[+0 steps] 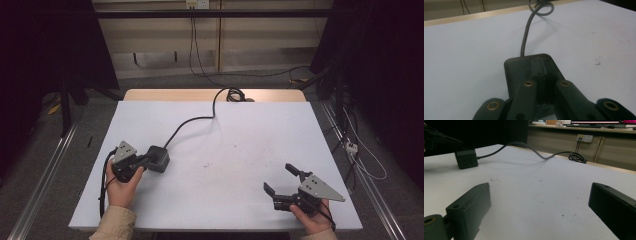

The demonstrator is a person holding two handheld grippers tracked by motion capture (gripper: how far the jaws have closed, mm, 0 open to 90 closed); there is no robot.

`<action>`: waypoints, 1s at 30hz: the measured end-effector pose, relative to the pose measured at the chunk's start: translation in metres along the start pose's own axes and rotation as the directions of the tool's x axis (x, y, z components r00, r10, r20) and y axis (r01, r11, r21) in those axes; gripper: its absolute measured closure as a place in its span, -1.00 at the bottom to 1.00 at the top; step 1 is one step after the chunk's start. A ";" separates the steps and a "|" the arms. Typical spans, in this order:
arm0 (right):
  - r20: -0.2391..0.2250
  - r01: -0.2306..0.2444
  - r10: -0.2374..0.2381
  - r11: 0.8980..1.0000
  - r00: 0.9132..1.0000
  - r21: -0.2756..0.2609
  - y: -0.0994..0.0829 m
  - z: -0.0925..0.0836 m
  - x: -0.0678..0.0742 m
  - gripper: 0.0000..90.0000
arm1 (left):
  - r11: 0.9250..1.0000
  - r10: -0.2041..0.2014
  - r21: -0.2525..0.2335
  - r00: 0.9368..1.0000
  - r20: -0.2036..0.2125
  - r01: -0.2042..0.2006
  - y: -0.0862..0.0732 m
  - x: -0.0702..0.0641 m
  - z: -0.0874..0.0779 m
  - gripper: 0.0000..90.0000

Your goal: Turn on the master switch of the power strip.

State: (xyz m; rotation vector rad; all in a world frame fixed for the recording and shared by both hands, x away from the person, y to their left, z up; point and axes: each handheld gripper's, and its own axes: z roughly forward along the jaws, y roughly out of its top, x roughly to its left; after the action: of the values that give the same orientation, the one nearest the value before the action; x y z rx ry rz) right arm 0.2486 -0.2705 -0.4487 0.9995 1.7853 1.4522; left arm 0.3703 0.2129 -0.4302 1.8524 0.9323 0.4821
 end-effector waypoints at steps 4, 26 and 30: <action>0.001 -0.001 0.001 1.000 1.000 0.000 0.000 0.000 0.000 -0.92 | 1.000 -0.002 0.001 1.000 0.002 0.002 0.000 0.001 0.000 1.00; 0.002 0.002 -0.002 1.000 1.000 -0.004 0.000 0.000 0.000 -0.92 | 1.000 -0.012 0.003 1.000 -0.003 0.012 -0.001 0.000 0.000 1.00; 0.003 0.000 0.000 1.000 1.000 -0.005 0.000 -0.001 0.000 -0.92 | 1.000 -0.016 0.002 1.000 -0.001 0.016 -0.001 0.000 0.000 1.00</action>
State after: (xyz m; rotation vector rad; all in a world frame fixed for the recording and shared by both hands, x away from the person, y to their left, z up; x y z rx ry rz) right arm 0.2478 -0.2704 -0.4484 0.9988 1.7786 1.4532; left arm 0.3703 0.2131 -0.4308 1.8457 0.9479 0.4726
